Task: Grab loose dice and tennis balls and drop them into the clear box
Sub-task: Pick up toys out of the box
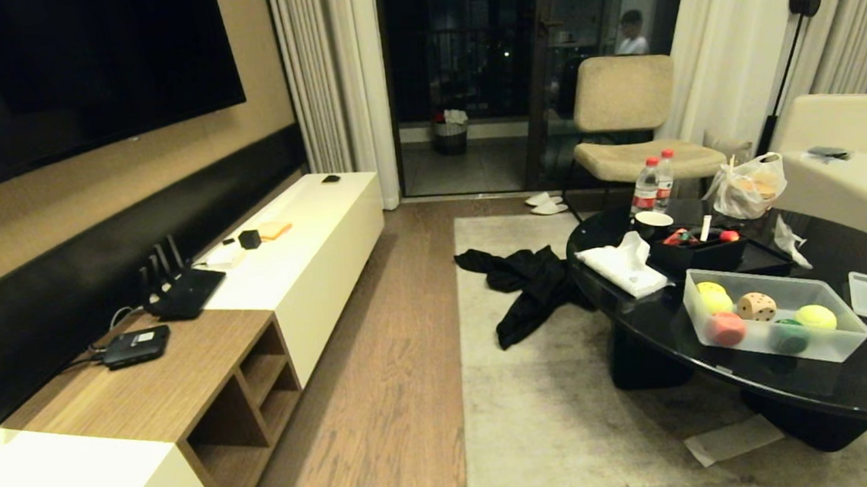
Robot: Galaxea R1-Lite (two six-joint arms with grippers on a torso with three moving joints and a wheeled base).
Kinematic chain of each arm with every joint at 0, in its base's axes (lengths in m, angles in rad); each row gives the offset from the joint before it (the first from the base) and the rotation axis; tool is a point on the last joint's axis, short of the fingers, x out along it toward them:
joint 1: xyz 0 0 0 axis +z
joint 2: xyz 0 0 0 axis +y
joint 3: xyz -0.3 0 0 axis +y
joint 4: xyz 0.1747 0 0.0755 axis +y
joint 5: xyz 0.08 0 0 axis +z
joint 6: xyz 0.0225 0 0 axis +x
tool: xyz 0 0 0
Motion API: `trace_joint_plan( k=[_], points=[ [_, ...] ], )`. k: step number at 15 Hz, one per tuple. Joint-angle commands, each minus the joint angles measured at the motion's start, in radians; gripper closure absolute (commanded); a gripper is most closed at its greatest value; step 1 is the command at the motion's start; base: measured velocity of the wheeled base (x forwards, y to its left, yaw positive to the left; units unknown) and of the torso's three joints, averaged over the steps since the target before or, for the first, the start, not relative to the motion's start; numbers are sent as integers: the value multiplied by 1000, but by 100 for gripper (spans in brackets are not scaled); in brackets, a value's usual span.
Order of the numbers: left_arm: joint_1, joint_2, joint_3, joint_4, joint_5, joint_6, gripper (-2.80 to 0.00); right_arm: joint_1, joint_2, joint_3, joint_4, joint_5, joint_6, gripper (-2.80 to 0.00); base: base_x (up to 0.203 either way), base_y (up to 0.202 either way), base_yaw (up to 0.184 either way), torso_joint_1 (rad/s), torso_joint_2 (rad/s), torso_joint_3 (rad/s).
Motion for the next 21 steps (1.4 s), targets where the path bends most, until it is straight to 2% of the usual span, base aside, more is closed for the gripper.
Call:
trace_joint_plan(
  k=[1,6,12,21],
  points=[
    [75,47,7,-1,40,71,-280,0,1,0,0,0,0,0,0,0,0,0,0,0],
    [88,104,5,-8,102,66,-280,0,1,2,0,0,-1,0,0,0,0,0,0,0],
    [92,297,0,-279,105,74,-280,0,1,1,0,0,-1,0,0,0,0,0,0,0],
    [96,396,-93,-294,117,79,-280,0,1,1,0,0,-1,0,0,0,0,0,0,0]
  ],
)
